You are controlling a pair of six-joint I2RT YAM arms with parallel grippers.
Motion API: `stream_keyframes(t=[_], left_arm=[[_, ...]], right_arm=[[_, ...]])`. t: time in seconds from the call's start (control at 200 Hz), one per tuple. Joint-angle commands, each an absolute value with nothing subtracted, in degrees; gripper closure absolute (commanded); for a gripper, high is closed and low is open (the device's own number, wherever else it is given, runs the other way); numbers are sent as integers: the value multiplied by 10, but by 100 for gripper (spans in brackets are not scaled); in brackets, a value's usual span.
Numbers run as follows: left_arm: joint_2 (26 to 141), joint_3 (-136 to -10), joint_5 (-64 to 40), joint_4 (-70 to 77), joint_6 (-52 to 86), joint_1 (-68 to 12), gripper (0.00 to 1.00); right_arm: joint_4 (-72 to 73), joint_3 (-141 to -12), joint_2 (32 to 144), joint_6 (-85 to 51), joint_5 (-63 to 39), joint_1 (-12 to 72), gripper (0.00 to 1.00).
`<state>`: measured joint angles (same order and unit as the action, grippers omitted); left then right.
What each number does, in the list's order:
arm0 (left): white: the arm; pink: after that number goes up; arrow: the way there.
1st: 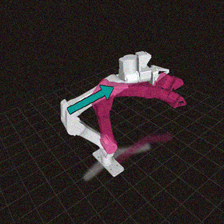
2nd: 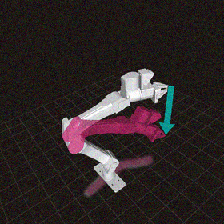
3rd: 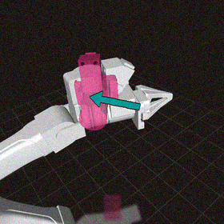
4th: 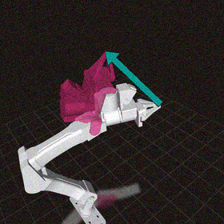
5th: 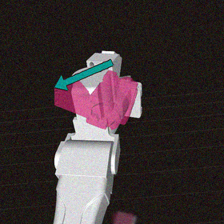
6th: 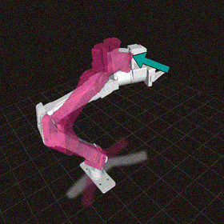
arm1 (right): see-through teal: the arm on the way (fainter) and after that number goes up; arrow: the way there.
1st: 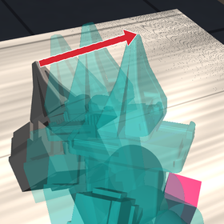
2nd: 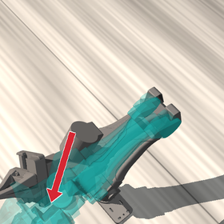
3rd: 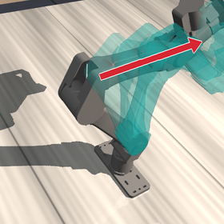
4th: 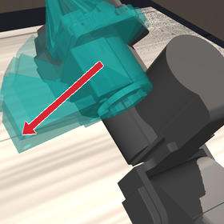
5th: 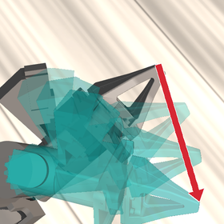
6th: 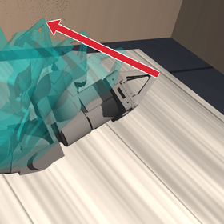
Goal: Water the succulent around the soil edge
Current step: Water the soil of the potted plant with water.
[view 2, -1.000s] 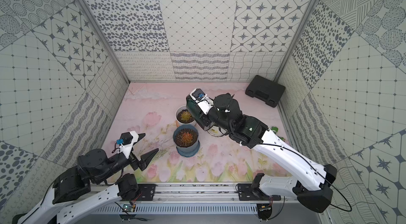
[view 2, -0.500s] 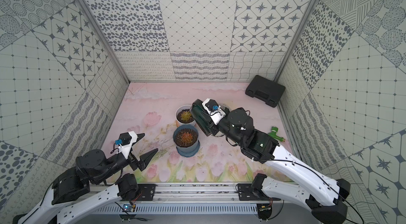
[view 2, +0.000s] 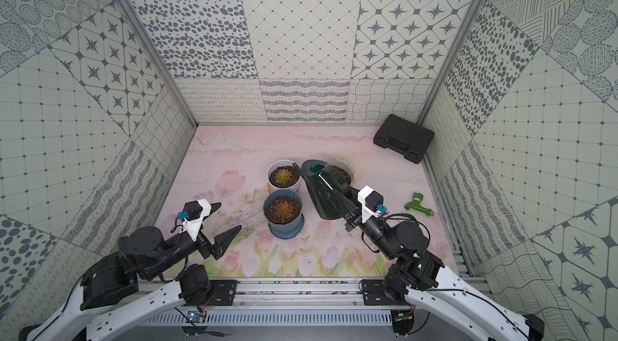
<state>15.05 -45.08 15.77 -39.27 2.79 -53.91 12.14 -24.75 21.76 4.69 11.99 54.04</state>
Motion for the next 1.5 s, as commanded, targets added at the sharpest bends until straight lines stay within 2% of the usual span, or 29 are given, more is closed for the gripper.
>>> stream_keyframes(t=[0.0, 0.195, 0.47, 0.685, 0.82, 1.081, 1.496], left_arm=[[157, -444, 170, -379, 15, -539, 2], [169, -445, 180, -383, 15, -539, 1], [166, -446, 192, -386, 15, -539, 1], [163, -446, 192, -386, 13, -539, 1], [163, -446, 191, -387, 14, -539, 1], [158, -446, 190, -389, 16, -538, 1], [155, -445, 187, -388, 14, -539, 1]], right_arm=[[265, -225, 177, 35, 126, 542, 100], [237, -224, 143, 36, 130, 543, 100], [-36, -369, 129, 2, 86, 542, 100], [-129, -408, 105, -70, 45, 542, 100], [-138, -395, 117, -105, 11, 542, 100], [-114, -371, 156, -124, 13, 542, 100], [-97, -424, 250, -111, 2, 542, 100]])
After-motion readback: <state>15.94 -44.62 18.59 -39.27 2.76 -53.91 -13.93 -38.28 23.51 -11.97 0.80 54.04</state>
